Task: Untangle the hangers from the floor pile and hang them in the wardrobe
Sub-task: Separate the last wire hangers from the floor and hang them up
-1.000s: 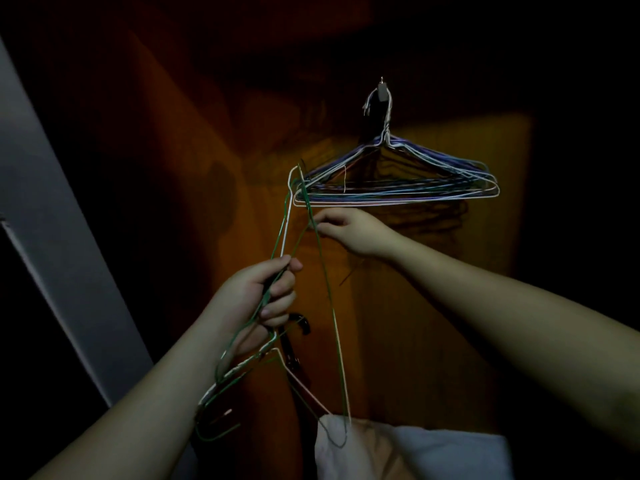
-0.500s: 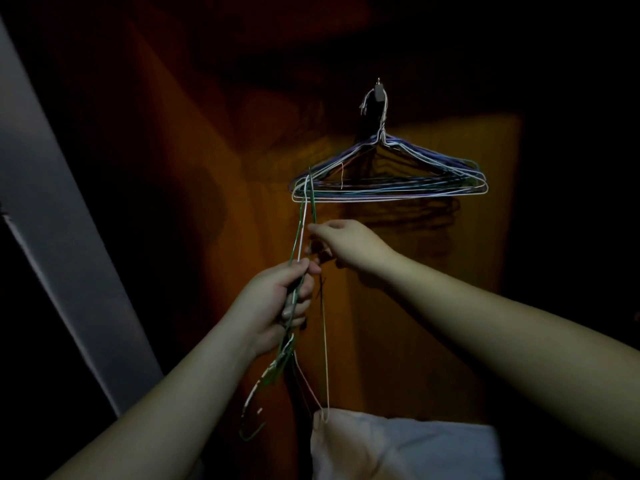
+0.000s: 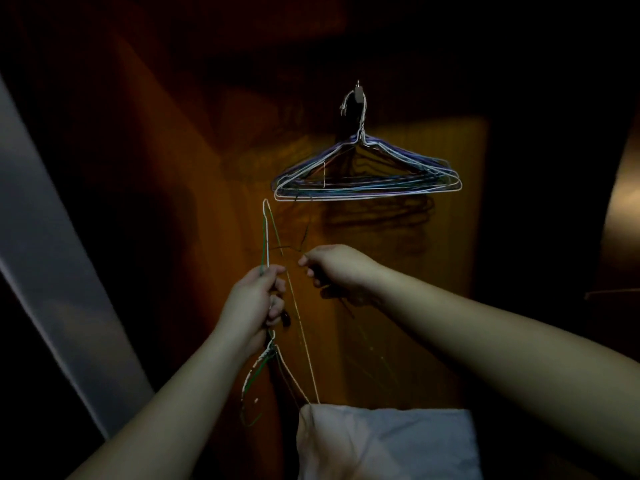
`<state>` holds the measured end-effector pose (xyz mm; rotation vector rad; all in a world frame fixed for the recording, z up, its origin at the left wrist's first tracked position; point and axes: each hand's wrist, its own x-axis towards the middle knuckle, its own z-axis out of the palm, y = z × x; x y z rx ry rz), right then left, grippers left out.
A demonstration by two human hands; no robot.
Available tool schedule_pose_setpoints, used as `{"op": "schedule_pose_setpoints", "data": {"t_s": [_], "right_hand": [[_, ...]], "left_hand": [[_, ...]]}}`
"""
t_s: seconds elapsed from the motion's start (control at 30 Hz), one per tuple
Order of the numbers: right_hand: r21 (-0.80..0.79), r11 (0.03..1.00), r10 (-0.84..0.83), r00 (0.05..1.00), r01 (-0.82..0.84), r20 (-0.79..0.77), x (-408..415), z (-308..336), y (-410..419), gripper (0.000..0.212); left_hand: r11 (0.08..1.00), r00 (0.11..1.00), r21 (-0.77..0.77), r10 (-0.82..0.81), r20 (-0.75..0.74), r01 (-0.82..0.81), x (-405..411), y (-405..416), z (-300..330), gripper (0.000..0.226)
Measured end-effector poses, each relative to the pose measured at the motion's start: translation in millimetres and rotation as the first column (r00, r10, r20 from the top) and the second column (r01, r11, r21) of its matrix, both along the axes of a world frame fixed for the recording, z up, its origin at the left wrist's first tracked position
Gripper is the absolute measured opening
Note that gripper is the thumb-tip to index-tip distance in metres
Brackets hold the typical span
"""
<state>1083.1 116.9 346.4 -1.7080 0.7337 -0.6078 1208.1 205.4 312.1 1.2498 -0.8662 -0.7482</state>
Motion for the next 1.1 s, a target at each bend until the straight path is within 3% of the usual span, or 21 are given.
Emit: {"op": "schedule_pose_setpoints", "data": {"t_s": [0.1, 0.3, 0.5, 0.63, 0.73, 1.1], "right_hand": [[-0.252, 0.967, -0.070, 0.992, 0.041, -0.106, -7.1, -4.3, -7.3, 0.018], [-0.458, 0.876, -0.228, 0.967, 0.153, -0.113, -38.6, 0.5, -30.2, 0.043], [-0.492, 0.833, -0.320, 0.946, 0.253, -0.057, -67.8, 12.9, -63.7, 0.031], [-0.531, 0.767, -0.413, 0.910, 0.360, 0.021, -88.1, 26.5, -89.4, 0.048], [-0.529, 0.742, -0.452, 0.890, 0.412, 0.059, -101.2, 38.4, -105.0, 0.048], [-0.613, 0.667, -0.498, 0.865, 0.422, 0.054, -100.7, 102.9, -173.0, 0.047]], "left_hand": [[1.000, 0.999, -0.006, 0.013, -0.030, -0.013, 5.8, 2.0, -1.8, 0.019], [0.997, 0.995, -0.020, 0.074, -0.070, -0.075, 16.3, 4.4, -2.4, 0.018], [0.987, 0.986, -0.024, 0.159, -0.055, -0.160, 19.2, -1.2, 1.8, 0.017], [0.982, 0.982, -0.022, 0.184, -0.038, -0.185, 22.0, -9.8, 10.3, 0.018], [0.982, 0.981, -0.023, 0.188, -0.046, -0.189, 20.4, -19.5, 19.0, 0.019], [0.983, 0.960, -0.102, 0.126, -0.252, -0.156, 5.2, -60.0, 72.3, 0.016]]}}
